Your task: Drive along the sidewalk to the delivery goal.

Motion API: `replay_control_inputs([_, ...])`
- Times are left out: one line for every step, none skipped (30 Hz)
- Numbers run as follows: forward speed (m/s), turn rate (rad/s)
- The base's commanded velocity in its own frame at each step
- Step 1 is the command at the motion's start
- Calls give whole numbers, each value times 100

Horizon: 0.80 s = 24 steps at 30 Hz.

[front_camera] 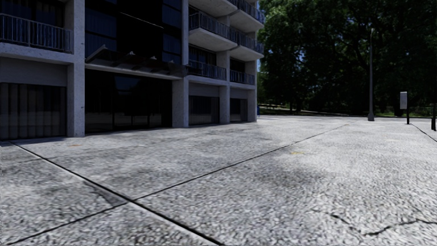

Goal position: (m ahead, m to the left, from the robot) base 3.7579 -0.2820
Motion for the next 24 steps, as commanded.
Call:
replay_control_inputs([197,-17])
replay_control_inputs([197,-17])
replay_control_inputs([197,-17])
replay_control_inputs([197,-17])
replay_control_inputs([197,-17])
replay_control_inputs([197,-17])
replay_control_inputs([197,-14])
replay_control_inputs([197,-6])
replay_control_inputs([197,0])
replay_control_inputs([197,0])
replay_control_inputs([197,0])
replay_control_inputs([197,0])
replay_control_inputs([197,0])
replay_control_inputs([197,0])
replay_control_inputs([197,0])
replay_control_inputs([197,0])
replay_control_inputs([197,0])
replay_control_inputs([197,0])
replay_control_inputs([197,0])
replay_control_inputs([197,0])
replay_control_inputs([197,0])
replay_control_inputs([197,0])
replay_control_inputs([197,0])
replay_control_inputs([197,0])
